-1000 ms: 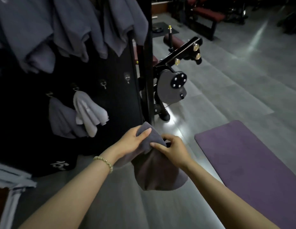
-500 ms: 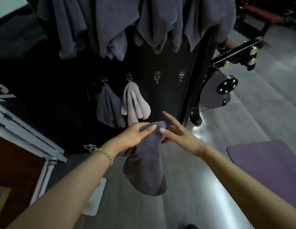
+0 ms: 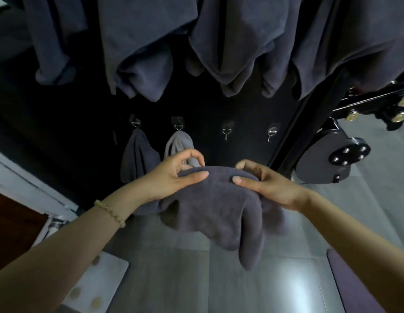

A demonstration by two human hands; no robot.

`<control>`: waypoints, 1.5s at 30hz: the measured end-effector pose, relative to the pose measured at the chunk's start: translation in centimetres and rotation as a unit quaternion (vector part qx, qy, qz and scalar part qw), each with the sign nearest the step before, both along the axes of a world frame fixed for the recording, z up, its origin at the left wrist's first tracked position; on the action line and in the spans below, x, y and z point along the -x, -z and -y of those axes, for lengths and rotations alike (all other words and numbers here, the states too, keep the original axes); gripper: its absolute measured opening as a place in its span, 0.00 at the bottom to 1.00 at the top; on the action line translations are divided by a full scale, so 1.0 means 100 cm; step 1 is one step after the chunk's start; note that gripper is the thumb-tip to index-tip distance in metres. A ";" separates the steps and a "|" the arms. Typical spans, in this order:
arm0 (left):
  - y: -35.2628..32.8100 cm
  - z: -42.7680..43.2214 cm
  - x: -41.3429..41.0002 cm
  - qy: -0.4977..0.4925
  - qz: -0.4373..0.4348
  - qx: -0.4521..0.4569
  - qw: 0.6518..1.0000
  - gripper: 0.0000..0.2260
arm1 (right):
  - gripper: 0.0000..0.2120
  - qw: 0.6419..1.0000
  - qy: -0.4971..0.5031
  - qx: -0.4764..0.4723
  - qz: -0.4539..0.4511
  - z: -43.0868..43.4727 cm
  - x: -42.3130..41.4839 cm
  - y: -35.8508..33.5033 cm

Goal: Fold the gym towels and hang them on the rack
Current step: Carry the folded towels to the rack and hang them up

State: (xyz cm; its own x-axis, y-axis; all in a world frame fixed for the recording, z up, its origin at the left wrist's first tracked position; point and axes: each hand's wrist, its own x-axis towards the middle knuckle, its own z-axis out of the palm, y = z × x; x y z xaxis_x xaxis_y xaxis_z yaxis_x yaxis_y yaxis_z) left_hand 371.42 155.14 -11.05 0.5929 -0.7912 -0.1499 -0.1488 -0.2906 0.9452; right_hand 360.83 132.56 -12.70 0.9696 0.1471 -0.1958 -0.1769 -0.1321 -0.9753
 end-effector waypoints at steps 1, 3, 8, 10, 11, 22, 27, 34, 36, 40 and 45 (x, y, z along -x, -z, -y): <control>0.003 0.009 -0.006 -0.008 -0.024 0.023 0.999 0.10 | 0.08 1.000 0.005 -0.024 -0.005 0.011 -0.010 0.004; 0.011 0.026 -0.017 -0.015 -0.052 0.042 0.998 0.09 | 0.12 0.996 0.019 -0.074 -0.038 0.027 -0.029 0.012; 0.035 0.052 -0.053 0.043 0.034 -0.025 0.998 0.08 | 0.13 0.994 0.010 -0.092 -0.061 0.059 -0.059 0.033; 0.049 0.061 -0.070 0.025 0.099 -0.026 0.994 0.09 | 0.12 0.999 0.006 -0.036 -0.036 0.066 -0.067 0.041; 0.055 0.067 -0.077 0.018 0.128 -0.023 0.991 0.10 | 0.11 1.000 0.019 -0.003 -0.016 0.069 -0.073 0.045; 0.119 0.120 -0.125 -0.092 0.347 -0.001 0.933 0.14 | 0.11 0.896 0.173 0.365 0.186 0.088 -0.135 0.088; 0.147 0.120 -0.110 -0.155 0.539 -0.098 0.822 0.21 | 0.17 0.826 0.256 0.450 0.221 0.070 -0.126 0.116; 0.184 0.104 -0.079 -0.193 0.573 -0.201 0.771 0.29 | 0.28 0.800 0.289 0.481 0.212 0.043 -0.117 0.142; 0.186 0.105 -0.074 -0.174 0.507 -0.189 0.822 0.27 | 0.26 0.873 0.291 0.352 0.173 0.039 -0.116 0.145; 0.189 0.117 -0.071 -0.130 0.298 -0.112 0.939 0.27 | 0.24 0.934 0.277 0.187 0.127 0.039 -0.117 0.147; 0.199 0.120 -0.063 -0.167 -0.076 0.025 0.983 0.22 | 0.24 0.958 0.227 0.123 0.124 0.044 -0.122 0.144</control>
State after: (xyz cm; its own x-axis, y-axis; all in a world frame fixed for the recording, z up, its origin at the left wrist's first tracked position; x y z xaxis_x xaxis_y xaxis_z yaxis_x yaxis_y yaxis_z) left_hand 377.74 143.16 -30.90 0.7942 -0.5654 -0.2226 0.0911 -0.2515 0.9636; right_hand 373.02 128.15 -27.12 0.9440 -0.3215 0.0748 -0.0370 -0.3283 -0.9438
